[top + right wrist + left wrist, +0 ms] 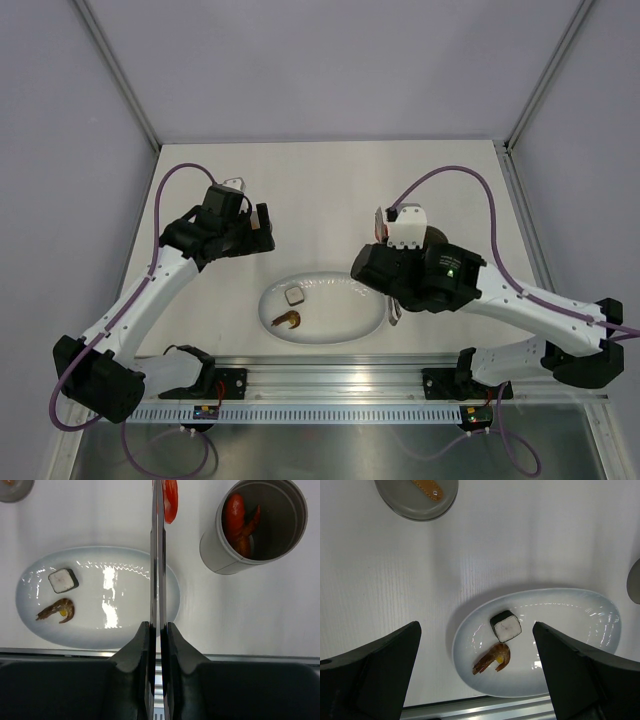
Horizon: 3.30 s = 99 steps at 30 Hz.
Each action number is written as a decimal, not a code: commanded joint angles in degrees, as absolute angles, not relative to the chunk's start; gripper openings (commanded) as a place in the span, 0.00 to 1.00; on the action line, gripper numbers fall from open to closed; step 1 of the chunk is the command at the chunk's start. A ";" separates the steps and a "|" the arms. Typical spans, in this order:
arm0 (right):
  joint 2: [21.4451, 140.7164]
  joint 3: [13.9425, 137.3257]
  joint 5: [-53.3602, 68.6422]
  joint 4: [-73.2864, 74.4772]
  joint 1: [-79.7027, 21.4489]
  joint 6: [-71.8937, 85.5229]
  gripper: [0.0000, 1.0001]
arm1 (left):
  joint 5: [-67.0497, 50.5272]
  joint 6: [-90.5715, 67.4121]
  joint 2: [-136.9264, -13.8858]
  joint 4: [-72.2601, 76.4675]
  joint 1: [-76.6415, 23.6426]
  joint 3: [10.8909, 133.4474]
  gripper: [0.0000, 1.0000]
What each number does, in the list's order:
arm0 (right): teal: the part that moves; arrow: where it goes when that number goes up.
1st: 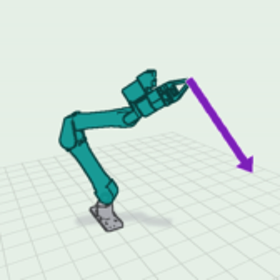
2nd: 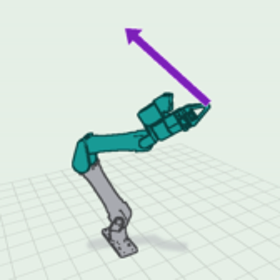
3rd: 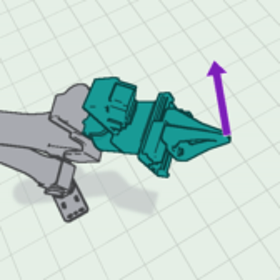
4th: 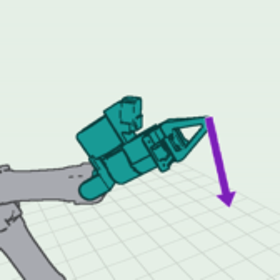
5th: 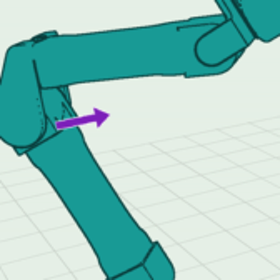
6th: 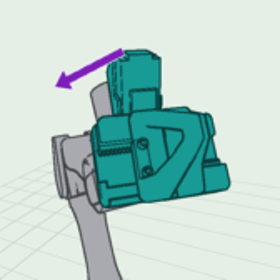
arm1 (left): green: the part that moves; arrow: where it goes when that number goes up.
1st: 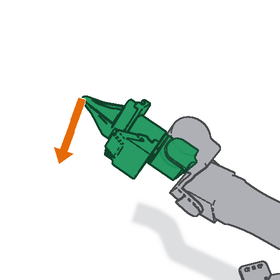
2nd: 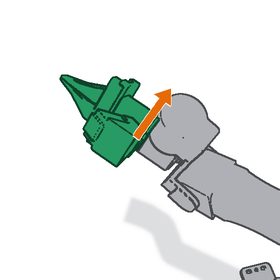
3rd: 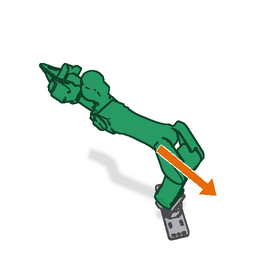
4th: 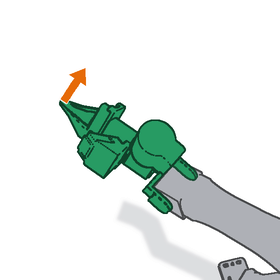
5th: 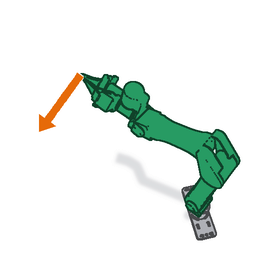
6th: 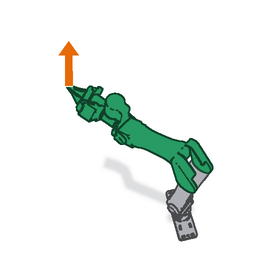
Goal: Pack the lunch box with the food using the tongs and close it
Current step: Place the fake food in the packing box, then pick up the fake food from the plate.
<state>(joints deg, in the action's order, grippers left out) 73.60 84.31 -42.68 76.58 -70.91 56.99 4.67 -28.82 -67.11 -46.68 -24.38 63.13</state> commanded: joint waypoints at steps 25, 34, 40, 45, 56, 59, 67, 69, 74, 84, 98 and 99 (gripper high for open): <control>53.35 69.61 -45.88 93.69 -63.90 66.44 0.06 | 3.60 -28.48 -68.03 -45.00 -24.08 64.95 0.99; 52.82 68.91 -45.62 93.69 -62.49 66.71 0.16 | 3.34 -28.65 -68.20 -44.91 -24.17 64.95 0.99; 54.75 68.82 -45.18 93.69 -62.14 66.09 0.40 | 3.60 -28.48 -68.03 -45.00 -24.17 64.86 0.99; 54.93 68.91 -45.18 93.52 -62.14 66.01 0.44 | 3.69 -28.39 -67.94 -45.00 -24.08 64.51 0.99; 57.30 73.47 -41.67 89.22 -62.14 56.99 0.23 | 3.69 -28.65 -67.76 -44.82 -24.08 64.42 0.99; 59.15 75.31 -37.72 83.34 -62.23 49.78 0.16 | 4.04 -28.74 -67.59 -44.91 -24.08 64.25 0.99; 64.86 78.22 -26.73 69.79 -63.19 36.23 0.10 | 5.62 -28.74 -67.06 -45.70 -24.08 63.90 0.99; 66.96 78.92 -25.50 67.60 -65.12 35.07 0.10 | 6.50 -28.57 -67.15 -46.31 -24.17 64.68 0.99; 72.58 81.12 -24.00 64.61 -70.31 33.40 0.11 | 8.44 -27.69 -68.03 -47.37 -23.91 67.06 0.99; 80.59 78.92 -16.00 54.06 -76.37 33.66 0.27 | 9.32 -27.16 -68.03 -48.52 -22.33 69.08 0.99; 87.63 80.86 -17.22 52.56 -77.08 39.46 0.55 | 8.44 -27.07 -67.50 -48.08 -21.53 68.20 0.99; 87.80 80.95 -17.40 52.56 -76.99 39.55 0.56 | 8.35 -27.16 -67.41 -48.08 -21.62 68.03 0.99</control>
<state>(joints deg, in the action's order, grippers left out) 87.31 78.65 -16.86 54.61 -76.47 38.50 7.99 -28.03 -68.31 -49.67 -21.80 66.41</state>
